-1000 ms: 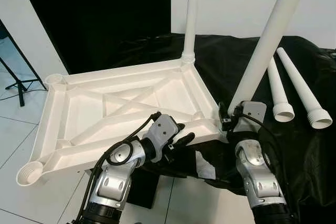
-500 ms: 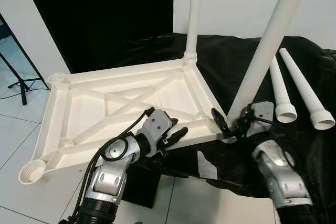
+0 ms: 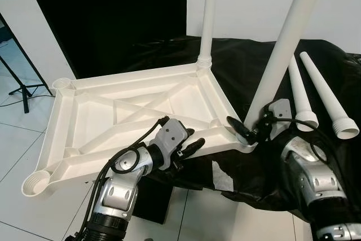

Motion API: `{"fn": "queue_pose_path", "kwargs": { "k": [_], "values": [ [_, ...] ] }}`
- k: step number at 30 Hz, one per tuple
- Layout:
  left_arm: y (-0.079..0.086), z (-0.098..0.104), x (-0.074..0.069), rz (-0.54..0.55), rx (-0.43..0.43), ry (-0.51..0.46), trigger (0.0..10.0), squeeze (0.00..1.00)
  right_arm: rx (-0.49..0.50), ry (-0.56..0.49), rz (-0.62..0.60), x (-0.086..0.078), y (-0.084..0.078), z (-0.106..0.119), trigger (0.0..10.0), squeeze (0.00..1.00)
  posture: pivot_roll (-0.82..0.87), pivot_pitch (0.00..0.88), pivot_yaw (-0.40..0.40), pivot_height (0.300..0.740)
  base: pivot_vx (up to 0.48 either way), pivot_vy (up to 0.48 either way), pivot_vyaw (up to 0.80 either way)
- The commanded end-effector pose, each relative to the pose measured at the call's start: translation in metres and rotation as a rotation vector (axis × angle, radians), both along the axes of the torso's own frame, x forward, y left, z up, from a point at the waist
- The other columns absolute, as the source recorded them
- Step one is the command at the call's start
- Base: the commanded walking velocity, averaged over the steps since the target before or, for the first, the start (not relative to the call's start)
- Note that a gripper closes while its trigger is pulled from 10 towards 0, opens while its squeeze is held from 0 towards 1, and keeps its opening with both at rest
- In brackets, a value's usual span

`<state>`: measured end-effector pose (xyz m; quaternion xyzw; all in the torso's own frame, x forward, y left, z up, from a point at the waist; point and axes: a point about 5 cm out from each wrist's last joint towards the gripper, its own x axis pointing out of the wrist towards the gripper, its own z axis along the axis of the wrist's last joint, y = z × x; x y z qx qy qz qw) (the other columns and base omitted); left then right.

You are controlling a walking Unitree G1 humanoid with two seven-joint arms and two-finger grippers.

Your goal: Building children table

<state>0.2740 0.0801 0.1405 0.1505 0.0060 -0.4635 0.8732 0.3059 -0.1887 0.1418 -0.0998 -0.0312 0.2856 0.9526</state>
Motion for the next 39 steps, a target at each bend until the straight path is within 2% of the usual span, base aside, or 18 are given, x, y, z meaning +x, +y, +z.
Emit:
{"fn": "queue_pose_path", "kwargs": {
  "k": [1, 11, 12, 14, 17, 20, 22, 25, 26, 27, 28, 29, 32, 33, 39],
  "values": [
    [0.003, -0.001, 0.006, 0.126, 0.000, -0.034, 10.0, 0.00, -0.016, 0.028, 0.052, 0.000, 0.007, -0.006, 0.0, 0.00, 0.04, 0.000, -0.017, 0.740, 0.000, 0.000, 0.00],
    [0.003, -0.003, 0.002, 0.124, 0.003, -0.027, 10.0, 0.00, 0.015, 0.078, 0.046, -0.007, 0.003, -0.016, 0.0, 0.00, 0.04, 0.000, -0.014, 0.740, 0.000, 0.000, 0.00],
    [0.003, -0.004, 0.001, 0.119, 0.004, -0.022, 10.0, 0.00, 0.017, 0.091, -0.049, -0.008, 0.001, -0.021, 10.0, 0.00, 0.03, 0.000, -0.010, 0.740, 0.000, 0.000, 0.00],
    [0.003, -0.004, 0.001, 0.119, 0.004, -0.022, 10.0, 0.00, 0.017, 0.091, -0.049, -0.008, 0.001, -0.021, 10.0, 0.00, 0.03, 0.000, -0.010, 0.740, 0.000, 0.000, 0.00],
    [0.003, -0.005, 0.000, 0.113, 0.005, -0.017, 10.0, 0.00, 0.020, 0.093, -0.174, -0.012, 0.003, -0.029, 10.0, 0.00, 0.02, 0.000, 0.000, 0.740, 0.000, 0.000, 0.00],
    [0.002, -0.005, -0.001, 0.109, 0.006, -0.015, 10.0, 0.00, 0.037, 0.090, -0.211, -0.015, 0.007, -0.031, 10.0, 0.00, 0.02, 0.000, 0.004, 0.740, 0.000, 0.000, 0.00],
    [0.001, -0.005, -0.001, 0.102, 0.006, -0.010, 10.0, 0.00, 0.074, 0.074, -0.307, -0.020, 0.012, -0.033, 10.0, 0.00, 0.01, 0.000, 0.008, 0.740, 0.000, 0.000, 0.00],
    [0.001, -0.006, -0.002, 0.100, 0.007, -0.010, 10.0, 0.00, 0.089, 0.077, -0.356, -0.021, 0.014, -0.034, 10.0, 0.00, 0.01, 0.000, 0.009, 0.740, 0.000, 0.000, 0.00],
    [0.001, -0.006, -0.002, 0.098, 0.007, -0.009, 10.0, 0.00, 0.113, 0.072, -0.419, -0.023, 0.016, -0.035, 10.0, 0.00, 0.01, 0.000, 0.009, 0.740, 0.000, 0.000, 0.00],
    [0.000, -0.006, -0.003, 0.094, 0.005, -0.007, 10.0, 0.00, 0.134, 0.056, -0.544, -0.028, 0.021, -0.036, 10.0, 0.00, 0.01, 0.000, 0.007, 0.740, 0.000, 0.000, 0.00],
    [0.000, -0.006, -0.003, 0.094, 0.005, -0.007, 10.0, 0.00, 0.134, 0.056, -0.544, -0.028, 0.021, -0.036, 10.0, 0.00, 0.01, 0.000, 0.007, 0.740, 0.000, 0.000, 0.00],
    [0.000, -0.006, -0.003, 0.094, 0.004, -0.005, 10.0, 0.00, 0.149, 0.045, -0.617, -0.031, 0.026, -0.035, 10.0, 0.00, 0.02, 0.000, 0.003, 0.740, 0.000, 0.000, 0.00],
    [0.000, -0.006, -0.003, 0.100, 0.000, -0.005, 10.0, 0.00, 0.190, 0.059, -0.679, -0.036, 0.042, -0.036, 10.0, 0.00, 0.02, 0.000, 0.002, 0.740, 0.000, 0.000, 0.00],
    [0.000, -0.006, -0.003, 0.101, -0.001, -0.005, 10.0, 0.00, 0.191, 0.062, -0.658, -0.036, 0.046, -0.036, 10.0, 0.00, 0.02, 0.000, 0.005, 0.740, 0.000, 0.000, 0.00],
    [-0.001, -0.006, -0.003, 0.097, 0.001, -0.005, 10.0, 0.00, 0.198, 0.045, -0.679, -0.034, 0.041, -0.032, 10.0, 0.00, 0.02, 0.000, 0.007, 0.740, 0.000, 0.000, 0.00]
  ]
}}
